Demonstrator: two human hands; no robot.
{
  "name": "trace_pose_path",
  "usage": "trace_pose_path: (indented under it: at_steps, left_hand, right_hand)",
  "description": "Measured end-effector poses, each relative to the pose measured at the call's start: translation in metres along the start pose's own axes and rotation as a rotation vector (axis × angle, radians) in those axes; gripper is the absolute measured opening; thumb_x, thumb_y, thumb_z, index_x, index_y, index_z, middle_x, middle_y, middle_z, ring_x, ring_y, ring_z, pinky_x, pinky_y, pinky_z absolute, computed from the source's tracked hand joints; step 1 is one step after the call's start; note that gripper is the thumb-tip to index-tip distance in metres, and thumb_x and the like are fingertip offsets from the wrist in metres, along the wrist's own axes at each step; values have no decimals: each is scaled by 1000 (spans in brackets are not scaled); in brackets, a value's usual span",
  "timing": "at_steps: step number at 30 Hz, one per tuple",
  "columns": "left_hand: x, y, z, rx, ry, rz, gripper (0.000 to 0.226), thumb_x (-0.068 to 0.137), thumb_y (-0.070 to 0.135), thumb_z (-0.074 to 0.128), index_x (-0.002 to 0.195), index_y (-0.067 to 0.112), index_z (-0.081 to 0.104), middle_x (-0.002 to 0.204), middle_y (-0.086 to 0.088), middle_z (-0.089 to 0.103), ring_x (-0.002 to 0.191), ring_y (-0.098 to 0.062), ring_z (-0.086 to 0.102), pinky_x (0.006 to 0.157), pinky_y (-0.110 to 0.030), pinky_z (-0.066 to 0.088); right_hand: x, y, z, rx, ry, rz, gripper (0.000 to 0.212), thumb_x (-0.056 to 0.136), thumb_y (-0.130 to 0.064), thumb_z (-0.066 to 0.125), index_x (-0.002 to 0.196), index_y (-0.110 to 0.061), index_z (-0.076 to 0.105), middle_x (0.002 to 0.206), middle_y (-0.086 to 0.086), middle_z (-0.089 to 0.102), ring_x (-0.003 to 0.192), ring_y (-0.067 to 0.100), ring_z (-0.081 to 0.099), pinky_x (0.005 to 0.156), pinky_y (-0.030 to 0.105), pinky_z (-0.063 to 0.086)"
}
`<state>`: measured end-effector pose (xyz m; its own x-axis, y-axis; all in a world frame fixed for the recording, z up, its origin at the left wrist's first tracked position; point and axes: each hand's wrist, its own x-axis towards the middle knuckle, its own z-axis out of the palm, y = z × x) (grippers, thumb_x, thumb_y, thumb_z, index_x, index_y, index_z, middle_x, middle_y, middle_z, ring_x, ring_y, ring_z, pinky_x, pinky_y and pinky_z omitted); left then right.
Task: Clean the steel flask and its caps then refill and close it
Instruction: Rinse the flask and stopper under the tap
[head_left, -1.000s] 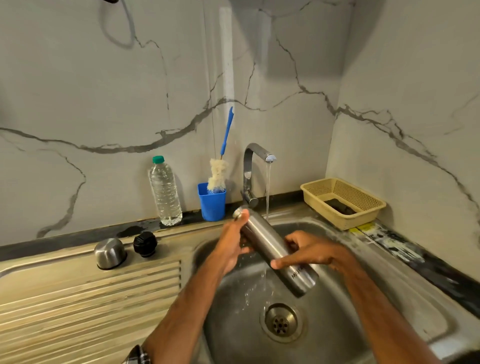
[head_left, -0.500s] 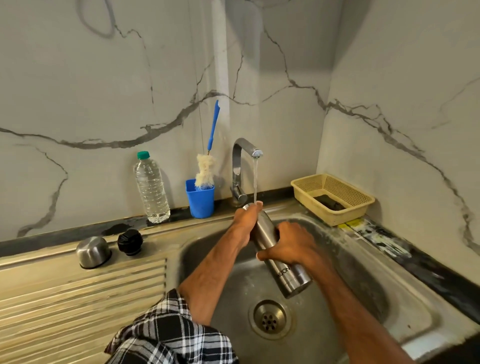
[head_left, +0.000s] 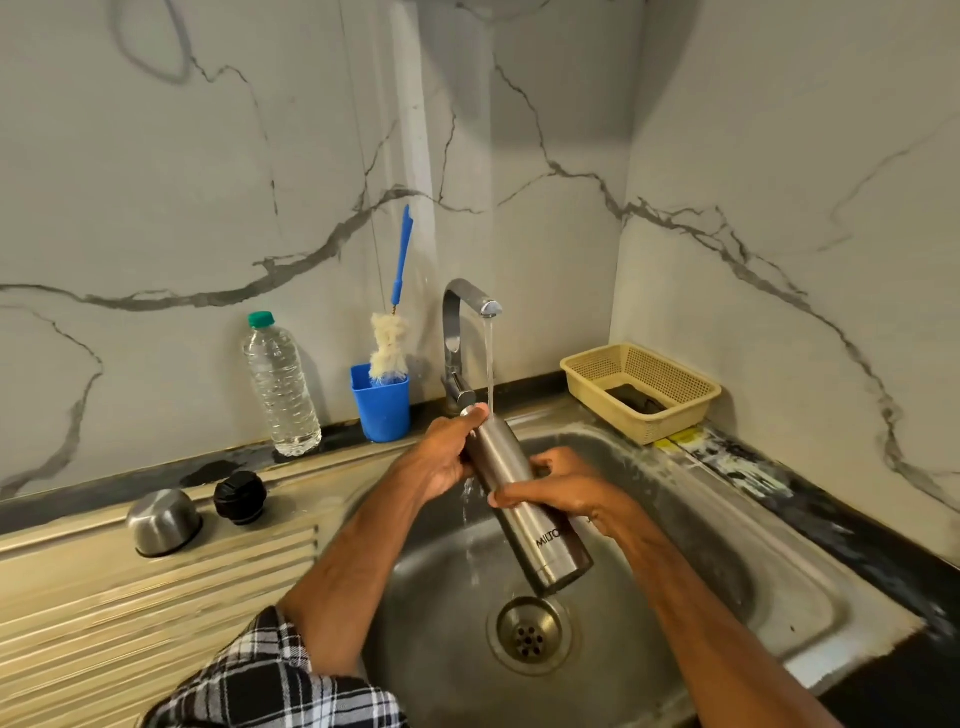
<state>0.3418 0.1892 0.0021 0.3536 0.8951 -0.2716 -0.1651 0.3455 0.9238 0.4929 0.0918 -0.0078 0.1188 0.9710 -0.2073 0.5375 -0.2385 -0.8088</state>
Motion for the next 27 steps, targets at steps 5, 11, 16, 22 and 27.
trace_pose_path:
  at_steps: [5,11,16,22,27]
  left_hand:
    - [7,-1,28,278,212,96,29,96,23,69,113,12,48,93,-5,58,82,-18,59,83,-38,52]
    - [12,3,31,180,163,47,40,100,29,63,130,6,52,110,-12,63,94,-22,62,83,-38,51]
    - [4,7,8,-137,-21,-18,36,96,20,67,128,6,57,127,-18,64,116,-31,64,98,-48,54]
    - [-3,4,-14,-184,-143,-49,47,95,29,68,136,9,56,131,-19,63,119,-32,63,92,-46,59]
    - [-5,19,-9,-48,-97,-62,52,88,20,76,134,8,54,126,-17,62,115,-32,63,90,-48,57]
  right_hand:
    - [7,0,18,-524,337,-112,71,62,-54,87,119,-21,60,104,-3,66,80,9,56,69,24,45]
    - [6,2,1,-132,156,-88,66,62,-44,90,118,-23,63,92,-10,68,77,3,65,61,18,48]
    - [-4,5,-4,460,-162,43,72,69,-43,86,126,-8,60,105,11,76,93,24,73,80,35,60]
    - [-11,-1,-8,763,-403,107,64,83,-39,73,133,-5,53,115,21,70,93,33,71,78,43,62]
    - [-8,-4,2,262,-84,-18,70,63,-41,90,119,-11,60,103,6,73,94,21,72,87,37,60]
